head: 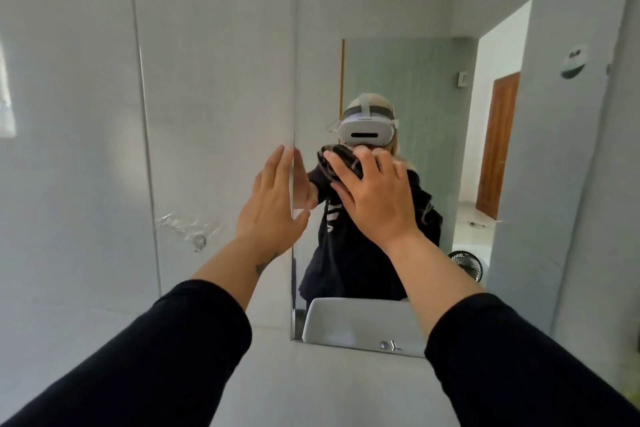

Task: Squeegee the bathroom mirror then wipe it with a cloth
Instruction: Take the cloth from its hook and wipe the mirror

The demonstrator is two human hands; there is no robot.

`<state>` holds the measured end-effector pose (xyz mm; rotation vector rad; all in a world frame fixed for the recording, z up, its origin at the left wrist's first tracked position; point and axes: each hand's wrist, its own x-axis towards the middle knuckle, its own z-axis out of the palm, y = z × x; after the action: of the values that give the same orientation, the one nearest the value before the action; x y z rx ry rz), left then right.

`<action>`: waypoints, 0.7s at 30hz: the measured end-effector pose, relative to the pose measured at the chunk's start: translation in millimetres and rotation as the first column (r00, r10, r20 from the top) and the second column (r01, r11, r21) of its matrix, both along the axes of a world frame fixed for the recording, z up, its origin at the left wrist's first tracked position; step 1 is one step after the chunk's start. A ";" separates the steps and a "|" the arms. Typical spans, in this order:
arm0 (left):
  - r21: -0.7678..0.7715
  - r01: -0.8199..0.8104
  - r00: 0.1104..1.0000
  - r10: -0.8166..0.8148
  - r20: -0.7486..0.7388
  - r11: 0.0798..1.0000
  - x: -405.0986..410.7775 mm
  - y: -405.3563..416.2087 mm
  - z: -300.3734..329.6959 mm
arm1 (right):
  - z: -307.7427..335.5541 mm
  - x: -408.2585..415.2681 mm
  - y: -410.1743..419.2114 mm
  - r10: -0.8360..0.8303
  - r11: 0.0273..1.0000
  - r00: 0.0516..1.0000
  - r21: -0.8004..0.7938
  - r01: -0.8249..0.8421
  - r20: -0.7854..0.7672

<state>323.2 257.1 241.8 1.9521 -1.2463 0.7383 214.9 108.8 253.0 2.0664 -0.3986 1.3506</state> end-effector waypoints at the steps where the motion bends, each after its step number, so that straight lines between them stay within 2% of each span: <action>1: 0.006 -0.007 1.000 0.007 0.001 1.000 -3.0 -3.9 -2.8 | 0.8 -8.7 -5.6 -0.003 1.000 1.000 0.024 0.002 0.028; 10: -0.035 -0.054 0.997 0.053 -0.051 0.998 -22.5 -34.3 -20.2 | -10.5 -83.8 -63.1 -0.102 0.983 0.949 0.179 0.050 0.297; 15: -0.070 -0.061 0.992 0.053 -0.118 0.996 -24.9 -41.1 -24.0 | -28.2 -117.5 -91.5 -0.153 0.956 0.857 0.294 0.002 0.493; 21: -0.108 -0.070 0.994 0.060 -0.095 0.992 -16.9 -40.8 -28.6 | -50.7 -140.7 -111.6 -0.263 0.906 0.721 0.420 -0.043 0.641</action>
<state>306.4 216.3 213.2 1.9214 -1.0689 0.7262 74.1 -2.7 202.3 1.7070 -1.2046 2.0775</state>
